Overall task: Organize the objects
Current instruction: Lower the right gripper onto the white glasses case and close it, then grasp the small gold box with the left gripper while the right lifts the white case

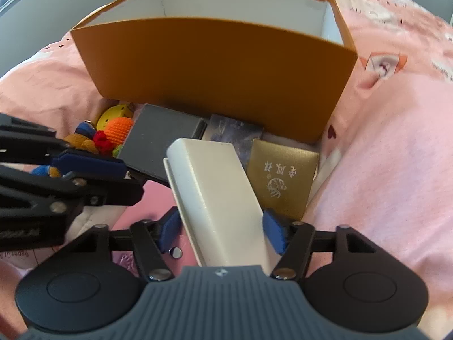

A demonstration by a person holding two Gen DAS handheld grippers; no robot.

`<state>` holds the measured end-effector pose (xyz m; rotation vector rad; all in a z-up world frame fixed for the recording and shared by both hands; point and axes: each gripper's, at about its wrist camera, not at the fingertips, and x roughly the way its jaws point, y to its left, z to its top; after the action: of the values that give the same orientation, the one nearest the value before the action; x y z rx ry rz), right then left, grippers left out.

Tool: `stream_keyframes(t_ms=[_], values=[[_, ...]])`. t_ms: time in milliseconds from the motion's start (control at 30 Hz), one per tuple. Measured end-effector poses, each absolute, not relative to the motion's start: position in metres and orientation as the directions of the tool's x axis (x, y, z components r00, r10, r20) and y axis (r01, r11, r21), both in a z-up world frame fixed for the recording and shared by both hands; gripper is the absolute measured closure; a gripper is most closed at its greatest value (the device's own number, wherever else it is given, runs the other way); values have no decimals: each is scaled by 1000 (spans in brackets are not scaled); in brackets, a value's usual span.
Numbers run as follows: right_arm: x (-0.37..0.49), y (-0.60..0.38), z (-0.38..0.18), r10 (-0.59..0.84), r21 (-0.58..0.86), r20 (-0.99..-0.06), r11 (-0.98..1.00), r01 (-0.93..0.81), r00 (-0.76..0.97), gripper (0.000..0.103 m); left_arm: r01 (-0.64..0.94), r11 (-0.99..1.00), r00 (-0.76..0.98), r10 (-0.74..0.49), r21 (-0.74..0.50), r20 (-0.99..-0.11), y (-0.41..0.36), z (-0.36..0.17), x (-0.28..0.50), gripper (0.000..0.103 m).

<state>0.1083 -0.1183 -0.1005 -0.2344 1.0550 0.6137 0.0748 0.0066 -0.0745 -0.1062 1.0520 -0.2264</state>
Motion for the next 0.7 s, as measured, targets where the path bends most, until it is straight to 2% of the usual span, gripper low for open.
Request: stream_keyframes(t_ms=[133,200,400,500,633,700], values=[[100,-123,-89,361,78,-852,803,-591,378,55,147,970,478,-242,-195,-844,6,-73,76,75],[98,-128,-83,361,68,-843,808,-585,400,59,154,968,478,-247,-196,-843,5,-72,76,75],[95,-120,-91,336,16,-847,791,-611,413,58,163,969,484,-244,-188,-840,2,-71,75,75],[94,-124,-84,342,14,-833,798,-603,434,64,169,969,496,-240,-178,-834,1,-66,74,75],[102,-151,-68,365,86,-813,845,-527,453,70,221,962,513,-254,-159,-820,-8,-59,77,74],[107,-169,-60,370,127,-802,873,-471,469,71,261,957,525,-253,-129,-813,-16,-55,81,68]])
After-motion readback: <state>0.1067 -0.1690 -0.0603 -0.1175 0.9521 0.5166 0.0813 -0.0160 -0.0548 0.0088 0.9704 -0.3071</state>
